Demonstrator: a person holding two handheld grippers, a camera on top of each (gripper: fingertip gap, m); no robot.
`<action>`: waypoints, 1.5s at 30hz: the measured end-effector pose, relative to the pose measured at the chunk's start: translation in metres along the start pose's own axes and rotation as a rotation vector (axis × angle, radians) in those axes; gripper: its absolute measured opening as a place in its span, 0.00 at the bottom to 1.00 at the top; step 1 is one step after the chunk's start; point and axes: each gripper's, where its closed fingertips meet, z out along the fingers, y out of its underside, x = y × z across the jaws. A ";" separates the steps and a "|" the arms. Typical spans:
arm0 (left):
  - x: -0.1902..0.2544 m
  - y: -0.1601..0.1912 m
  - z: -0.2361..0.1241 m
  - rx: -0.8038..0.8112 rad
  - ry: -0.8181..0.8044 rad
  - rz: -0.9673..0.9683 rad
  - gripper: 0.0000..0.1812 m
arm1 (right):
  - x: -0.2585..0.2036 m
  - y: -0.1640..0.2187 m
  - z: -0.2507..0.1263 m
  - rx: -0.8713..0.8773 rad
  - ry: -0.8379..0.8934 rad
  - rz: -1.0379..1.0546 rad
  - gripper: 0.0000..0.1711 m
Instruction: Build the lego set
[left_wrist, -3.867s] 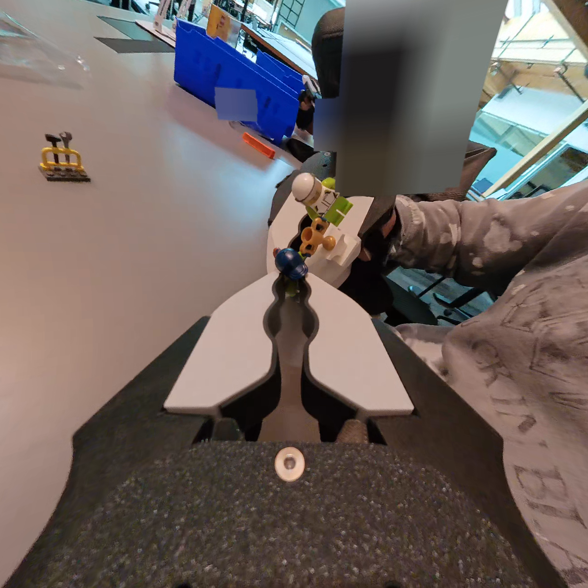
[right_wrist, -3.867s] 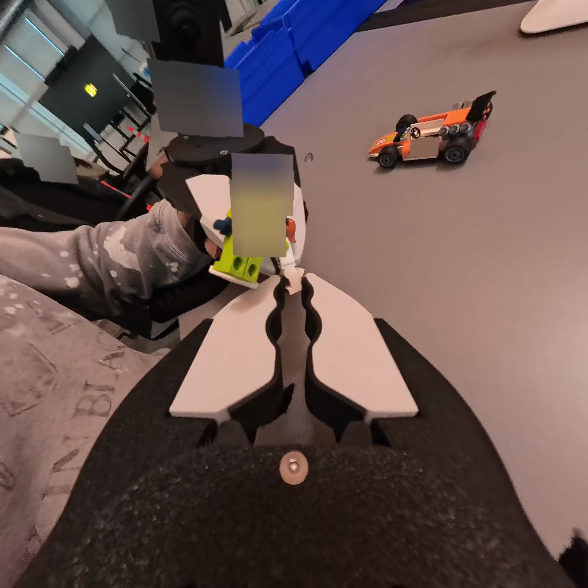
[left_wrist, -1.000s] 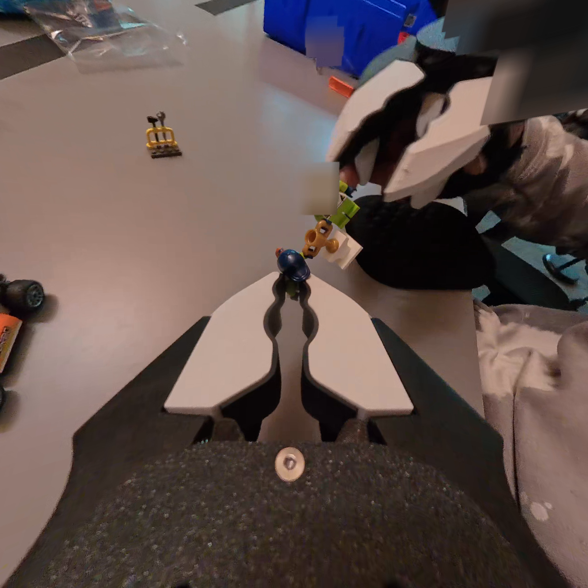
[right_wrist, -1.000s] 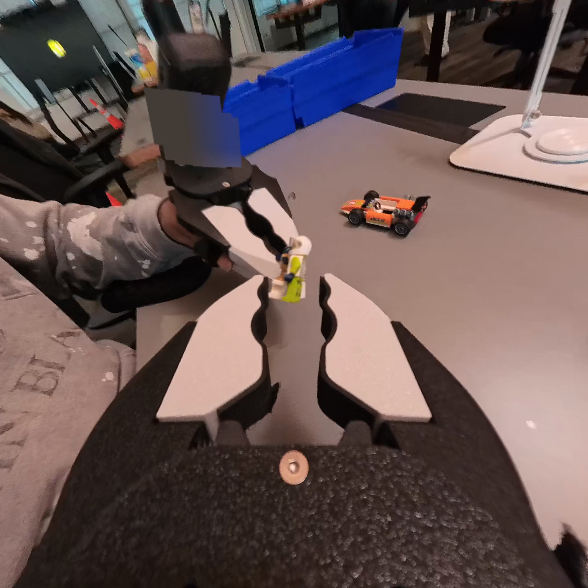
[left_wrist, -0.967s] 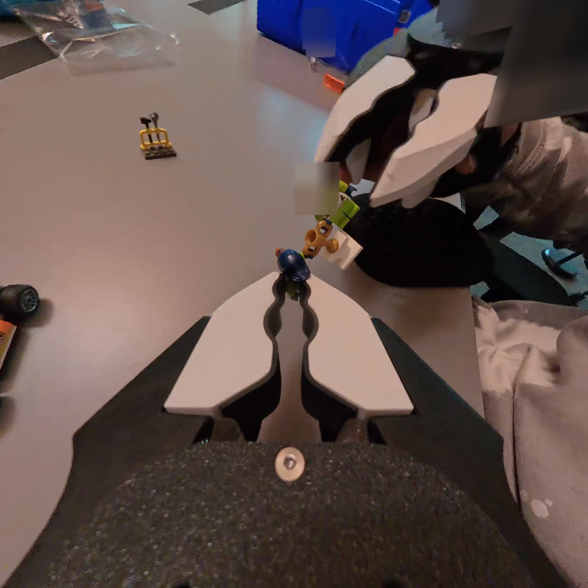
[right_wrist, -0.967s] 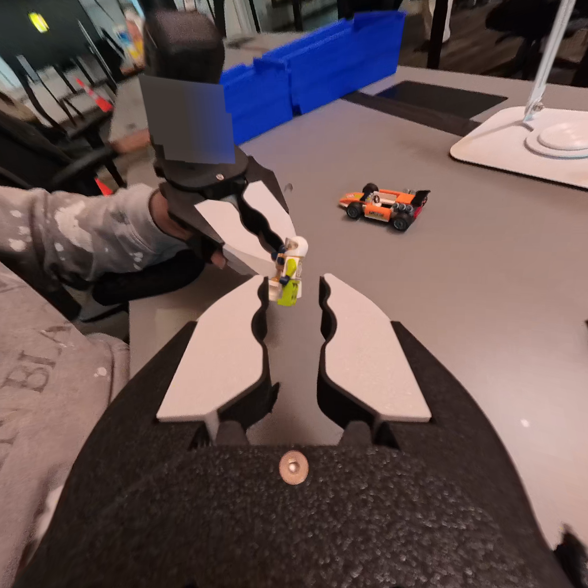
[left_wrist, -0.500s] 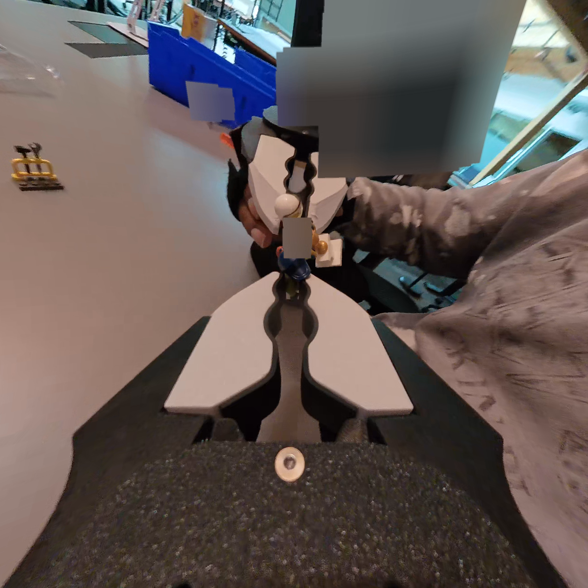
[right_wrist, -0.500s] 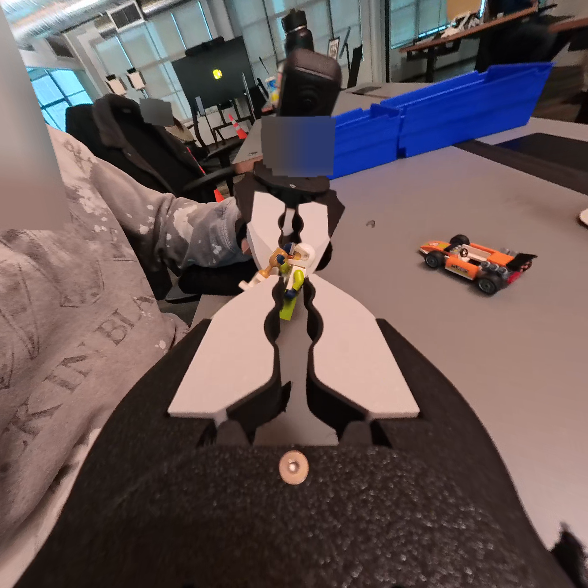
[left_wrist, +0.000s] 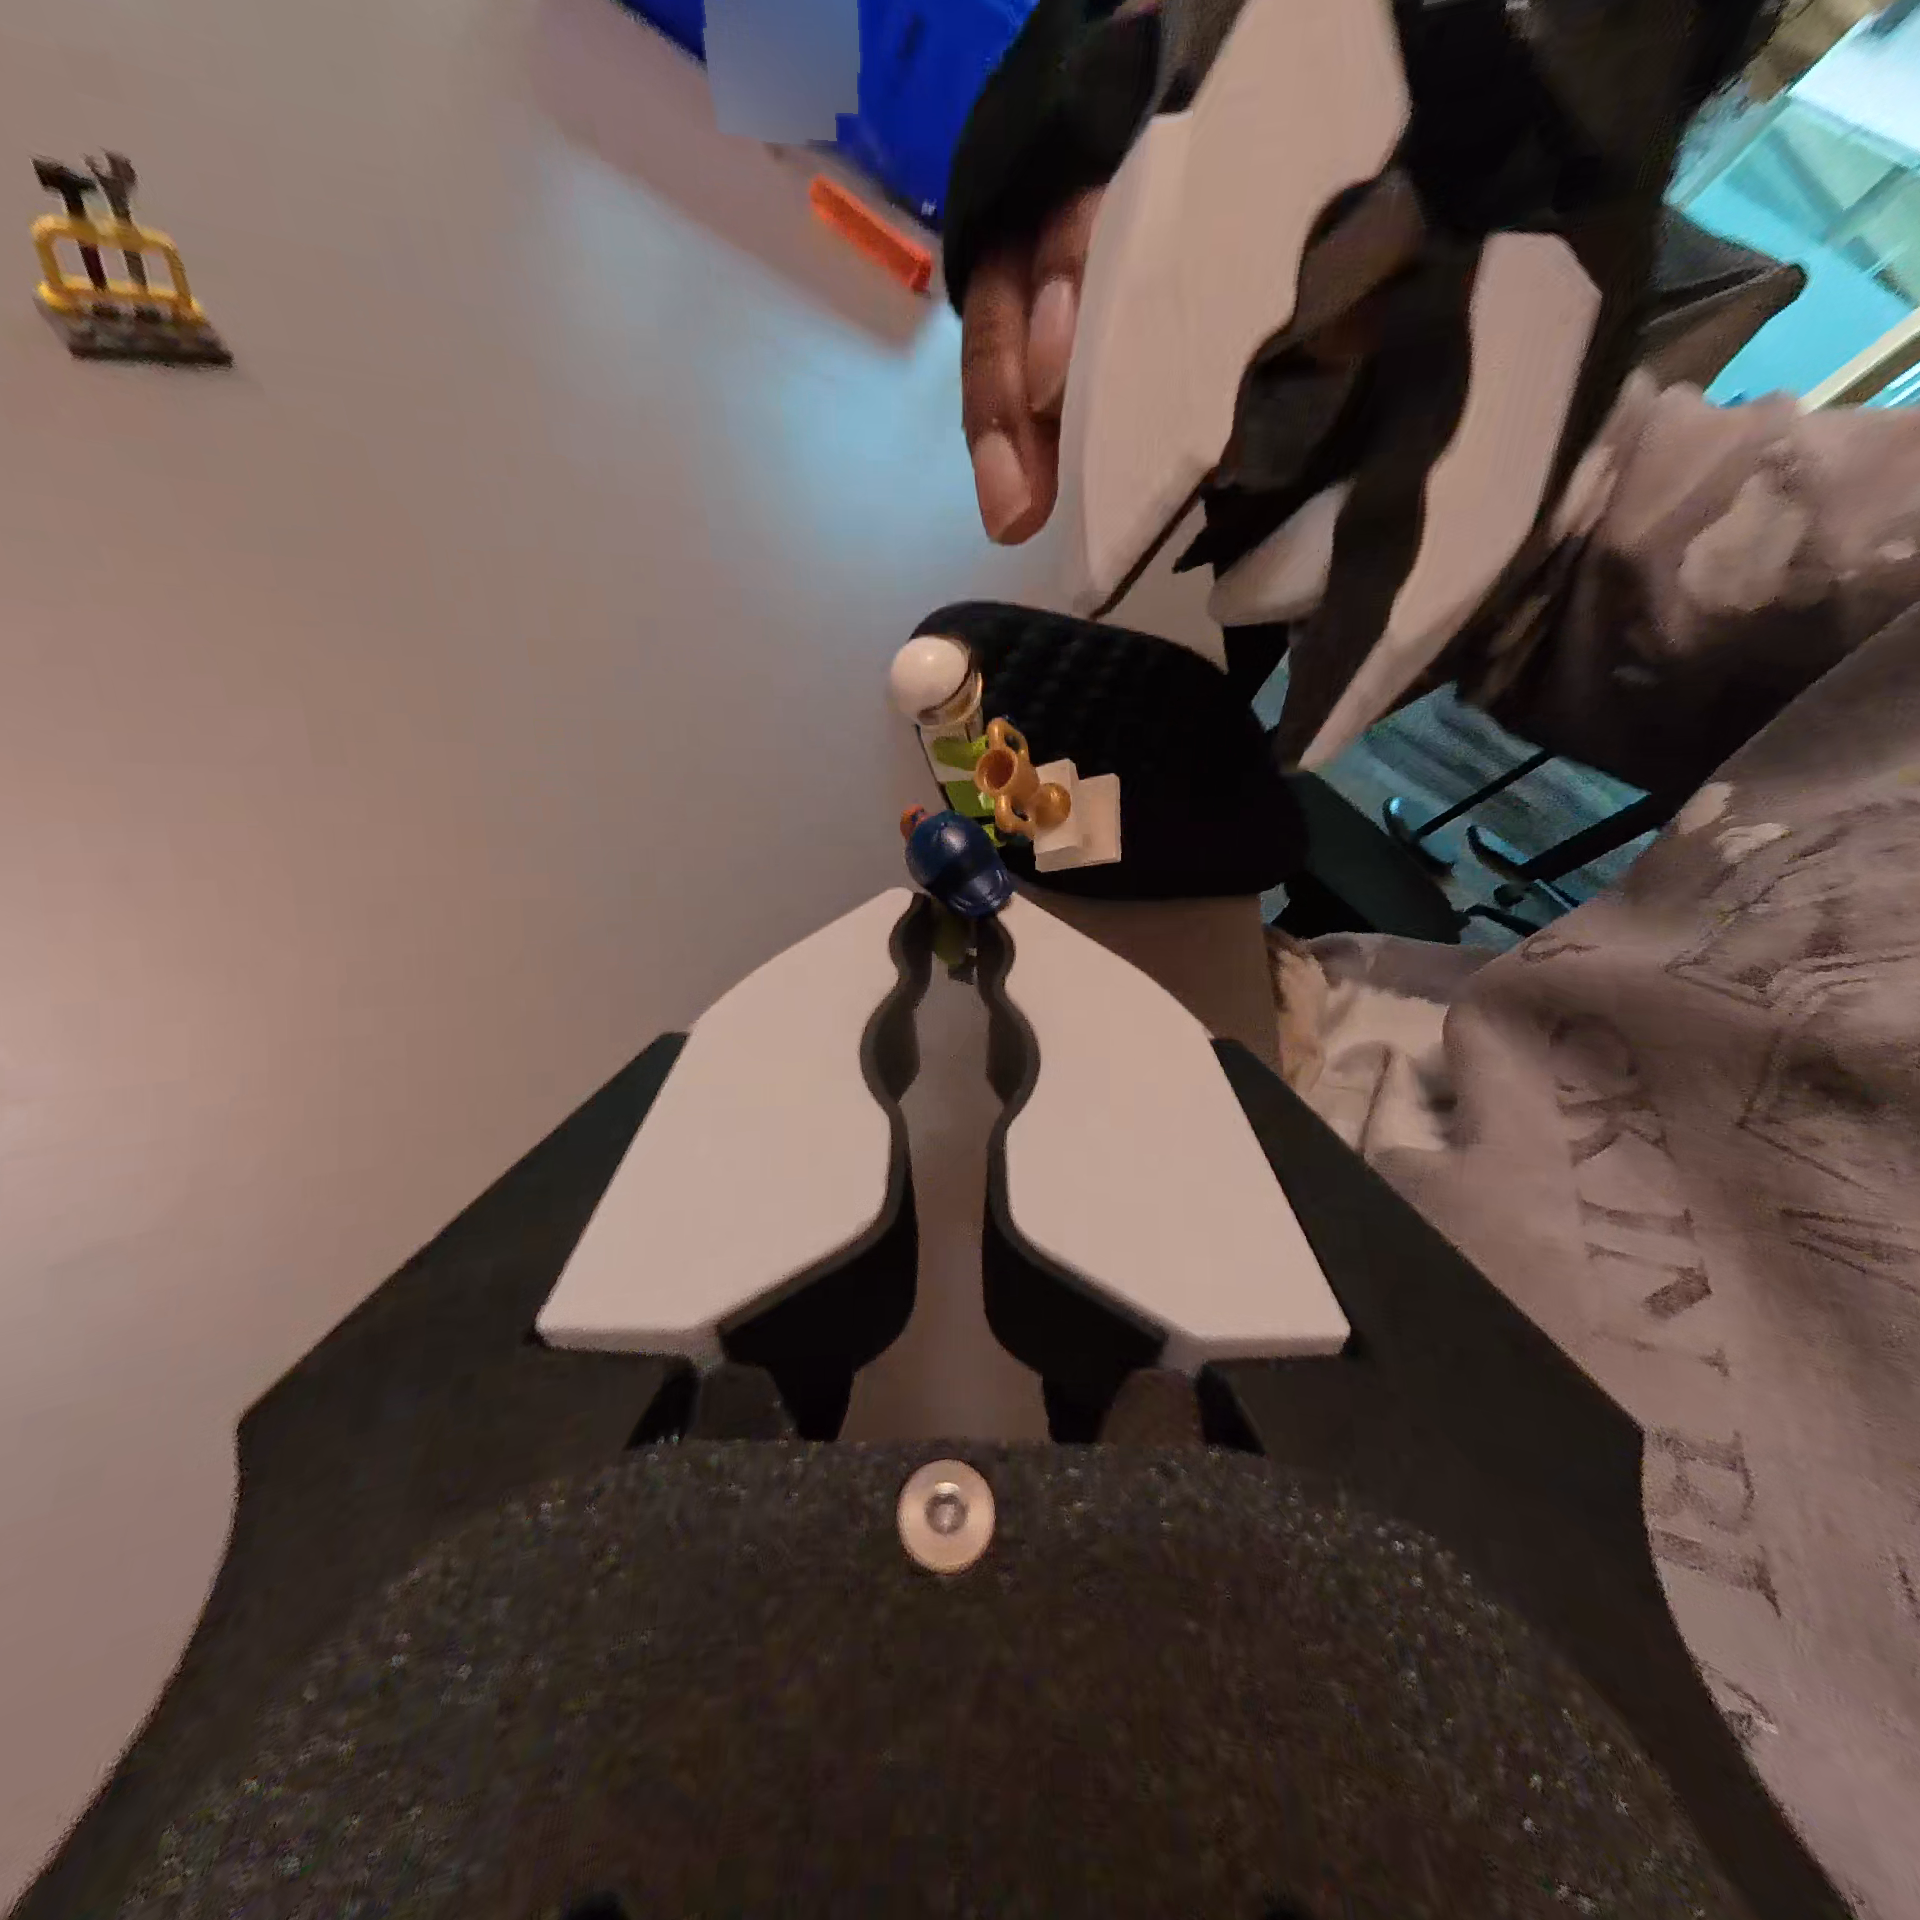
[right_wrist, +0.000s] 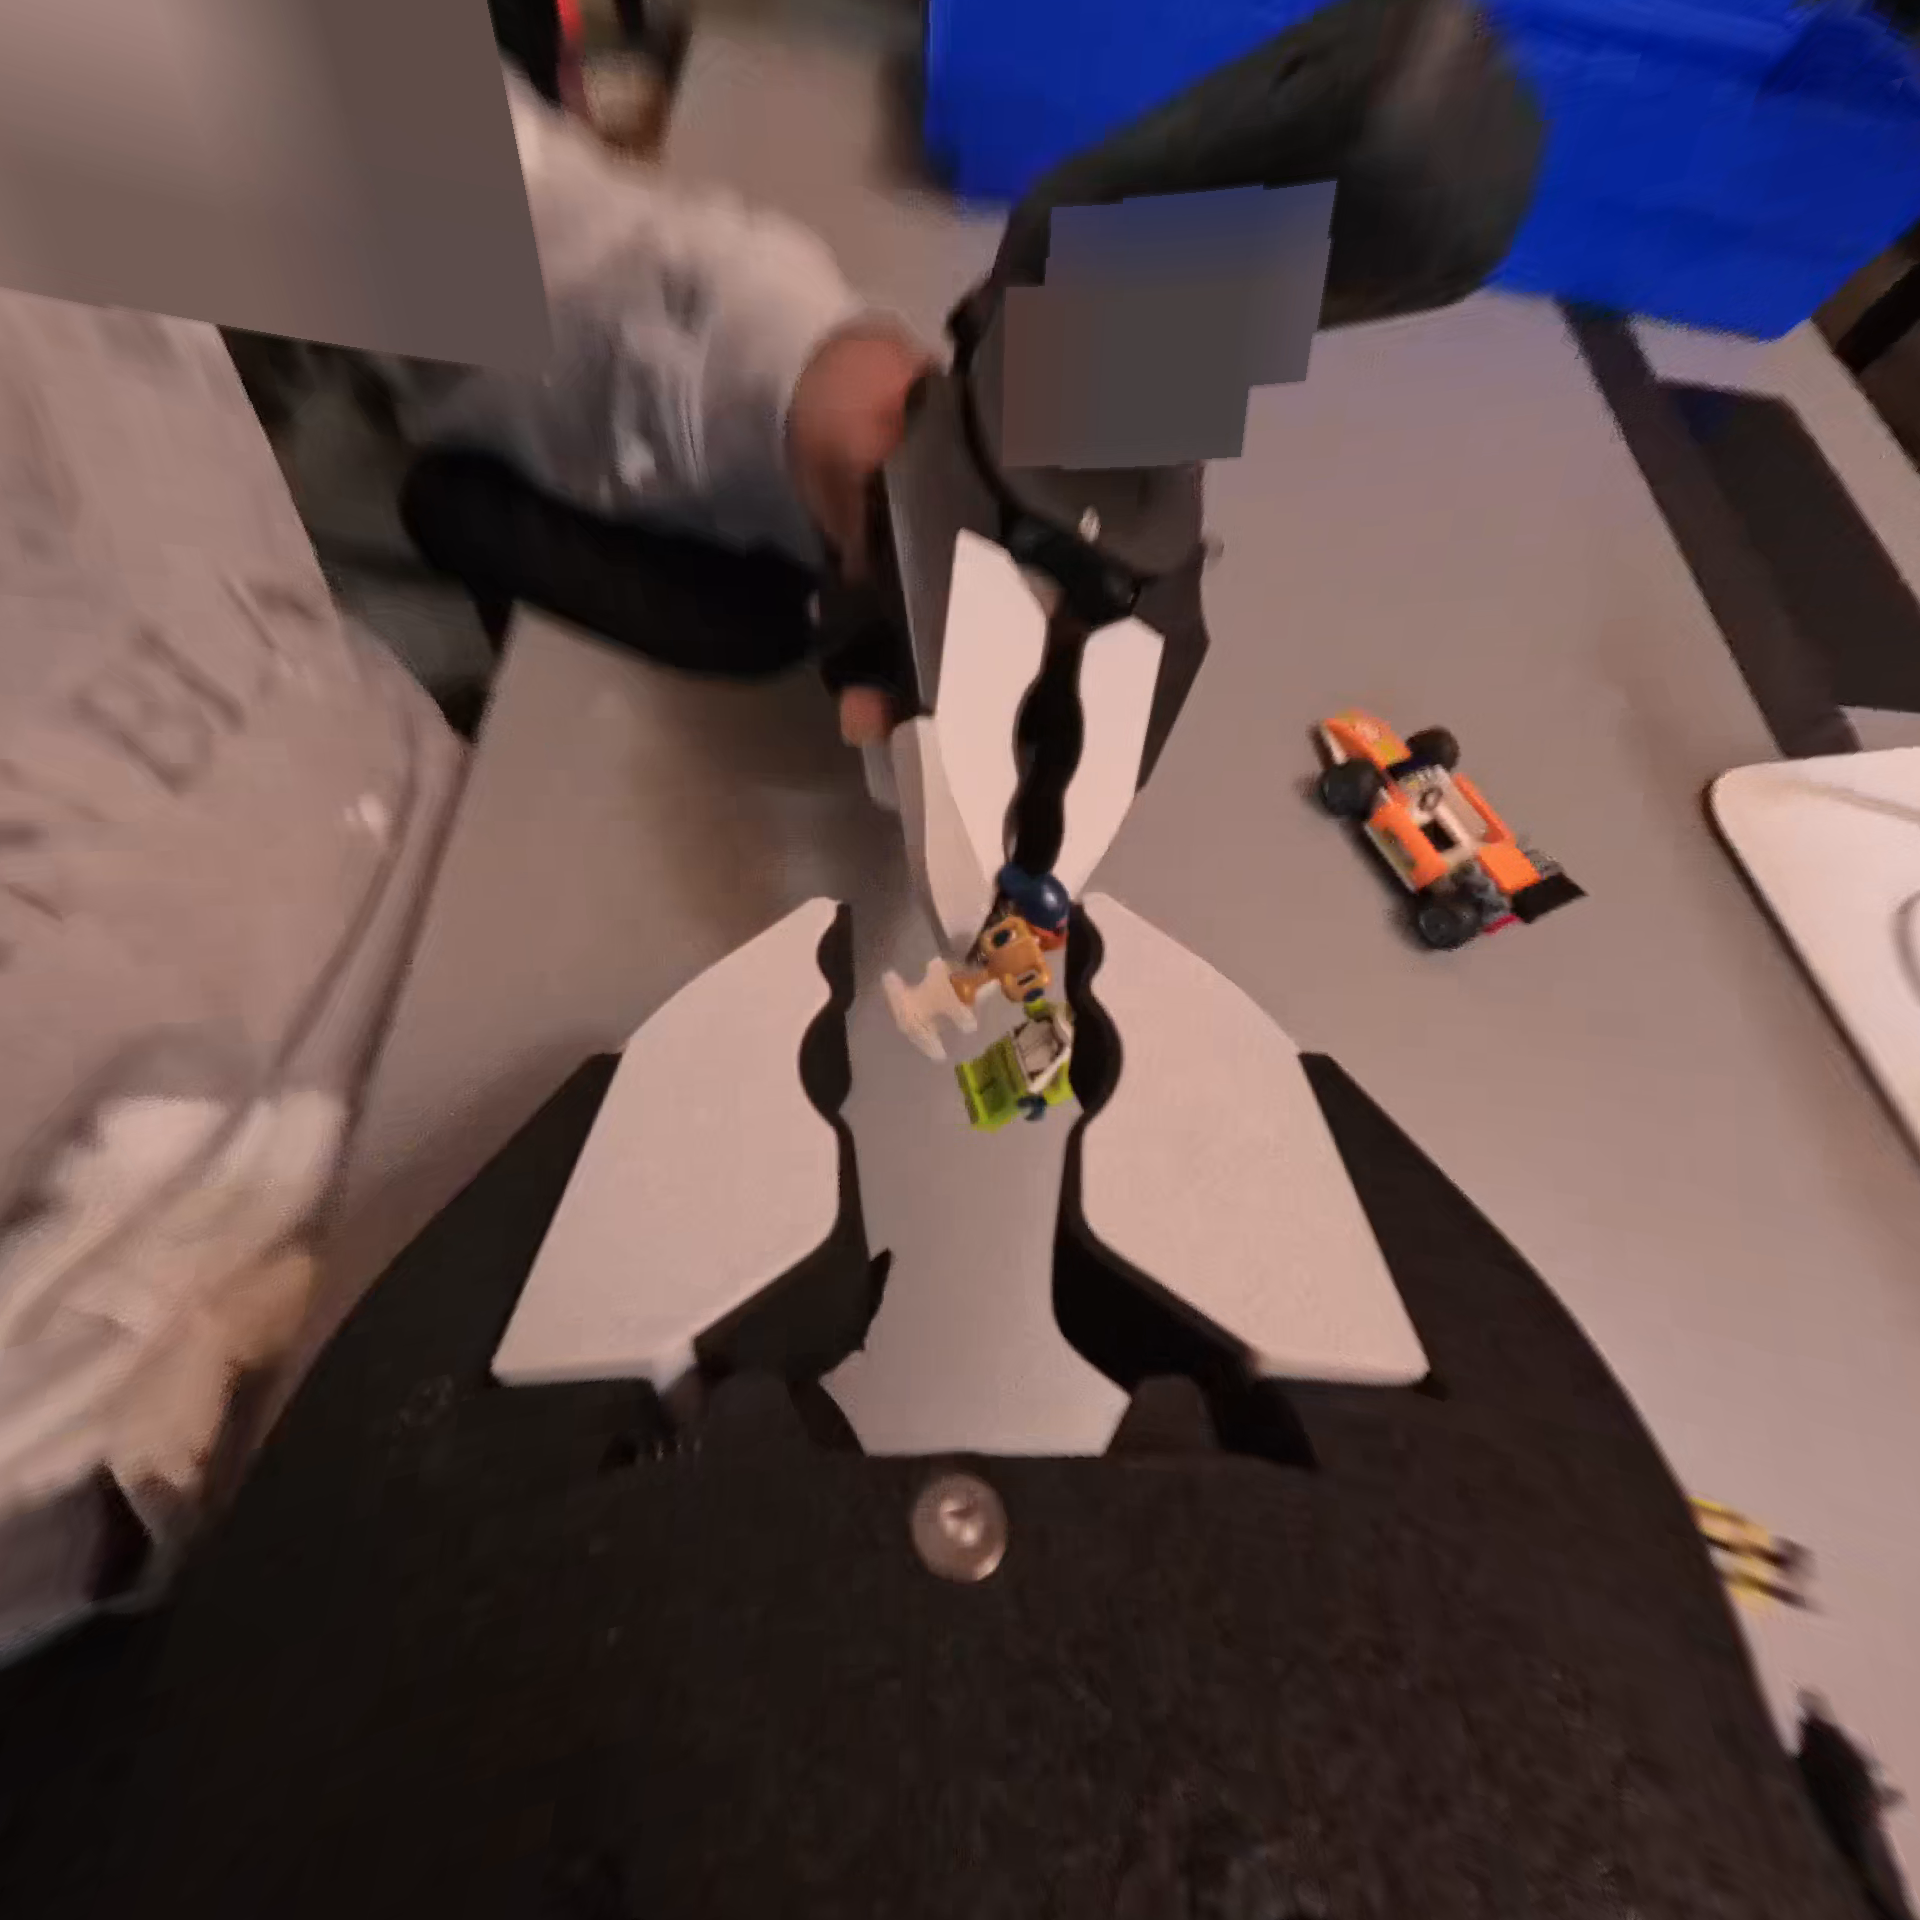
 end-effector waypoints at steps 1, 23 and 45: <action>-0.002 0.003 0.001 -0.022 -0.011 -0.005 0.04 | 0.000 0.007 0.005 -0.084 0.024 -0.065 0.24; -0.004 0.005 -0.001 0.015 0.101 -0.270 0.05 | 0.001 0.033 0.033 -0.320 0.315 -0.559 0.20; -0.005 0.002 -0.002 0.032 0.088 -0.234 0.05 | 0.003 0.035 0.030 -0.272 0.270 -0.400 0.23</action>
